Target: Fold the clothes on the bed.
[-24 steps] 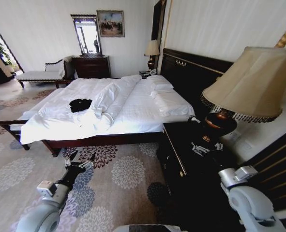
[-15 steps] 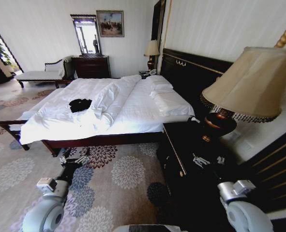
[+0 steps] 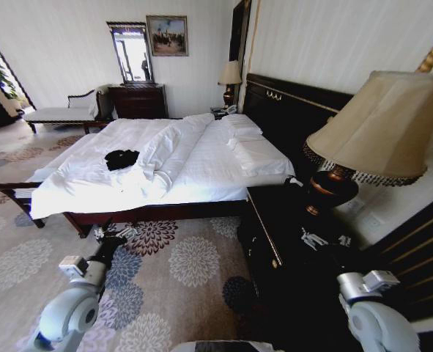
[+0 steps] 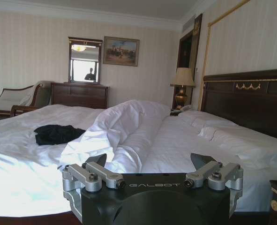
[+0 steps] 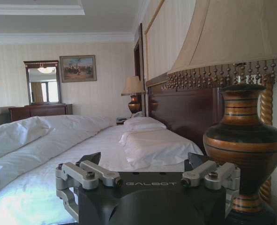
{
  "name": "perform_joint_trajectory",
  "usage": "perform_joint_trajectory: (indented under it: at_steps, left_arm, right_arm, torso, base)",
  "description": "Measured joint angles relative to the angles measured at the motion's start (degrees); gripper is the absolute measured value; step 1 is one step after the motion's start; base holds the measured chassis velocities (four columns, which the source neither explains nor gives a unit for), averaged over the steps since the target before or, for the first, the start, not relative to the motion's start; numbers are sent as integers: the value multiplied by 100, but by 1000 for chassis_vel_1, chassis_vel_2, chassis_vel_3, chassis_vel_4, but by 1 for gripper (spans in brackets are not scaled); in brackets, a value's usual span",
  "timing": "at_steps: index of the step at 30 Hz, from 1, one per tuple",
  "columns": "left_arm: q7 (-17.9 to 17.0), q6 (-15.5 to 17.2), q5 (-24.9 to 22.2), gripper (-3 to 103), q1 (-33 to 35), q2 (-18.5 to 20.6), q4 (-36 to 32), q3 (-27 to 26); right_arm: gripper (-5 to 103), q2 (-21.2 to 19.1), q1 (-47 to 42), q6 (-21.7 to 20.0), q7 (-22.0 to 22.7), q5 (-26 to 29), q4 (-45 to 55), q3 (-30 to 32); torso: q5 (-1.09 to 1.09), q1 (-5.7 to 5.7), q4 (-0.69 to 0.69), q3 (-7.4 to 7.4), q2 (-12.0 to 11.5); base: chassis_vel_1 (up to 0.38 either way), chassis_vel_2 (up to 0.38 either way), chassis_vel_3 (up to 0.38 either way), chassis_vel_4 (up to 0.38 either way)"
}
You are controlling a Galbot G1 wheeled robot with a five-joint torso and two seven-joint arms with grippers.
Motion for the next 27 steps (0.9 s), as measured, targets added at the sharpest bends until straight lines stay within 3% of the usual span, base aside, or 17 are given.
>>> perform_joint_trajectory:
  at_steps: [10, 27]
  left_arm:
    - [63, -47, 120, 100, 103, -36, -2, -54]
    - [-71, -49, 458, 99, 228, -204, -108, -79]
  right_arm:
    - [100, 16, -73, 65, -20, -283, 73, -81]
    - [100, 482, -583, 376, -270, -1391, 206, -432]
  torso:
    - [0, 0, 1, 0, 0]
    - [0, 0, 0, -1, 0]
  base:
    - [0, 0, 0, 0]
    - [0, 0, 0, 0]
